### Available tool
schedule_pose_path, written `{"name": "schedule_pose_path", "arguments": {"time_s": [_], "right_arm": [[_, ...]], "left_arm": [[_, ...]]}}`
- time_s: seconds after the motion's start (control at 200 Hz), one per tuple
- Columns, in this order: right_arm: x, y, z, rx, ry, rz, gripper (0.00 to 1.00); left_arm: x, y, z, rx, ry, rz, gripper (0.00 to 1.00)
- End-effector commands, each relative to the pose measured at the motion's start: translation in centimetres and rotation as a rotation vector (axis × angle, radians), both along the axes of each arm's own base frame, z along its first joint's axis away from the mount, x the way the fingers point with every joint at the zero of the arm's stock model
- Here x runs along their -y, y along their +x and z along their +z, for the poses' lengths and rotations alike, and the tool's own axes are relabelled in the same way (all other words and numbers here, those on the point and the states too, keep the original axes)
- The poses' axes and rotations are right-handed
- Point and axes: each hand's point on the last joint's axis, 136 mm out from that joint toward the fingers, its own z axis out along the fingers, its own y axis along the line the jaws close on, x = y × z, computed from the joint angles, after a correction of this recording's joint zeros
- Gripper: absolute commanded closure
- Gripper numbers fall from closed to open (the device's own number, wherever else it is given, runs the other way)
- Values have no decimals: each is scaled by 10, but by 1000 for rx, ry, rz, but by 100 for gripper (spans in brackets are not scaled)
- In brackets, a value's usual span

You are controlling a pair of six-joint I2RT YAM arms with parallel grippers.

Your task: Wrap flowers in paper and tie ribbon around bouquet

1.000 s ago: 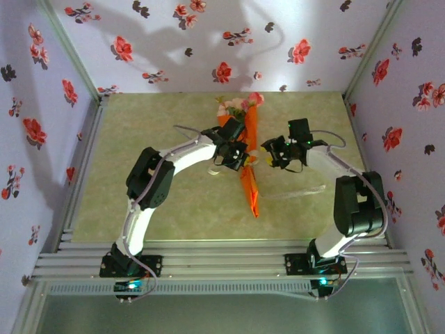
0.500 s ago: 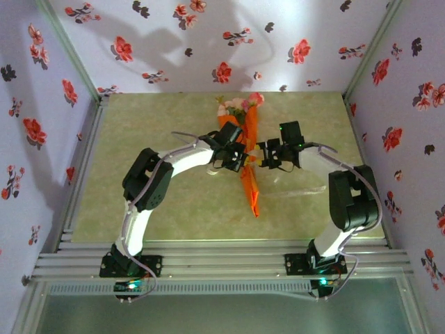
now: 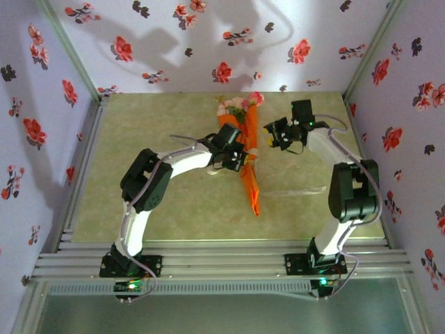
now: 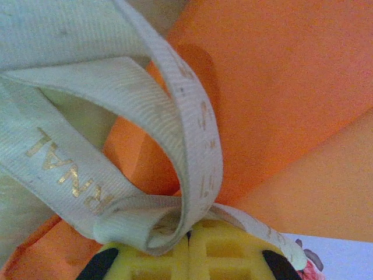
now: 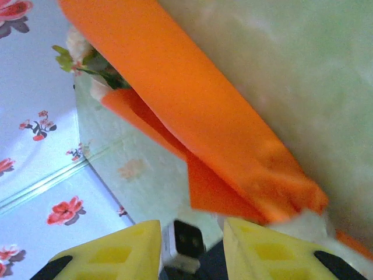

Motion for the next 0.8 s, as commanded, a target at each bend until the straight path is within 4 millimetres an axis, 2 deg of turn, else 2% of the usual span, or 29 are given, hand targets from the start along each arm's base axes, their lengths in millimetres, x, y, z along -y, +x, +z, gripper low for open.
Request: {"name": "schedule_pose_path", "arguments": {"time_s": [0.0,0.06,0.16,0.38,0.53,0.795], "right_arm": [[-11,-8,-30,27,-75,276,61],[-17,-2,-30,75,-77,337,57],[-27,-1,-35,93,-66,405,57],[-56,-16,-40,90,-4,476,57],[-59,-27,-46,67,18,483,59],[-59,-49,-40,59,63,481,59]], "left_arm": [[-4,10,23,60,-45,60,100],[-5,10,24,68,-55,70,100],[-5,8,22,67,-63,80,100],[-2,9,19,66,-86,103,100],[-2,10,18,67,-96,120,100],[-4,7,11,56,-105,161,100]]}}
